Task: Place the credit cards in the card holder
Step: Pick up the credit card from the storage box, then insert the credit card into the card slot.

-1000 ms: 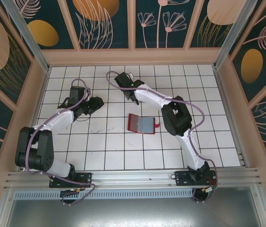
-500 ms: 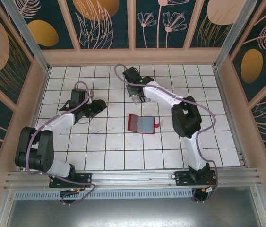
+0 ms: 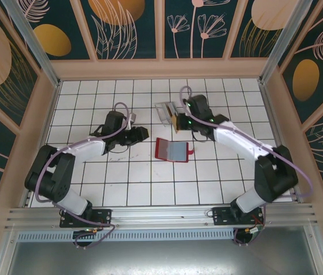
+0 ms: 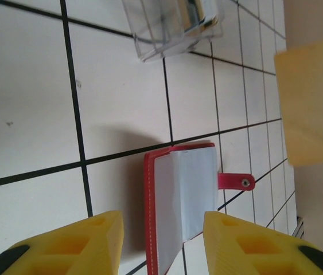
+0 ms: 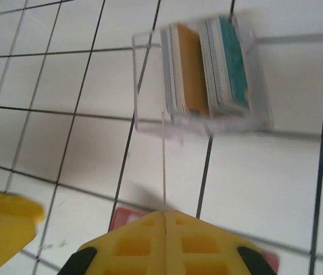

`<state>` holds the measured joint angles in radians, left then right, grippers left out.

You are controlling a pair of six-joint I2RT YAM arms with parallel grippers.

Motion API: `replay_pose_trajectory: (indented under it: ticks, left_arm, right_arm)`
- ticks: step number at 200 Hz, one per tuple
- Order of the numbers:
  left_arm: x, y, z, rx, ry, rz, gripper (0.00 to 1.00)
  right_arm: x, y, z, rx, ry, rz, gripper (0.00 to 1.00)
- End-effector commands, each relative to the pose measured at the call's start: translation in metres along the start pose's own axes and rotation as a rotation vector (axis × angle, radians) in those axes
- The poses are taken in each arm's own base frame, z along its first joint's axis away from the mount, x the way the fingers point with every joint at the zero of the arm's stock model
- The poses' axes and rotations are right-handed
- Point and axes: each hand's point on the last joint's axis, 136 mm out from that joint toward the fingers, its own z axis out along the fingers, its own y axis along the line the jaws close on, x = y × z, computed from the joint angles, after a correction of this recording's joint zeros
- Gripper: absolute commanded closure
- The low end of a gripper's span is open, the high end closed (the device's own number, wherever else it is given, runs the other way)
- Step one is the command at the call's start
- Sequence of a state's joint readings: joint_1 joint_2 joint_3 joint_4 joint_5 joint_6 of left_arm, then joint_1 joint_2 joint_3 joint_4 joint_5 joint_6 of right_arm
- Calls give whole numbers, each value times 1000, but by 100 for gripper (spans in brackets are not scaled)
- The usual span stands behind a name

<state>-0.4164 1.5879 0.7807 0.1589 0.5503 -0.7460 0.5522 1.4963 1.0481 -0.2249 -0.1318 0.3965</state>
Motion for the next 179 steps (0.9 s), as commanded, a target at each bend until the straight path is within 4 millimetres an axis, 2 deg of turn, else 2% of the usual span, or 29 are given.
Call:
replay_pose_trajectory:
  ticks: [1, 28, 39, 41, 47, 83, 112, 135, 179]
  left_arm:
    - [13, 1, 15, 20, 46, 6, 58]
    - [22, -8, 30, 40, 83, 22, 59]
    - [25, -12, 35, 43, 107, 41, 59]
    - [25, -13, 35, 43, 108, 45, 59]
    - [32, -4, 43, 20, 138, 35, 59]
    - [43, 10, 54, -30, 167, 37, 63]
    - [42, 29, 56, -121, 160, 50, 70]
    - [44, 34, 61, -140, 179, 51, 78]
    - [46, 44, 62, -175, 181, 45, 81]
  right_arm:
    - [30, 27, -14, -238, 21, 100, 100]
    - [63, 10, -15, -236, 40, 184, 100]
    - [76, 10, -15, -268, 55, 187, 100]
    - [73, 3, -14, -261, 46, 201, 100]
    - [77, -1, -14, -272, 49, 212, 100]
    - [107, -13, -10, -328, 87, 266, 100]
    - [113, -14, -5, -396, 102, 281, 100]
    - [116, -15, -2, -434, 106, 298, 100]
    - [123, -25, 13, -436, 143, 334, 100]
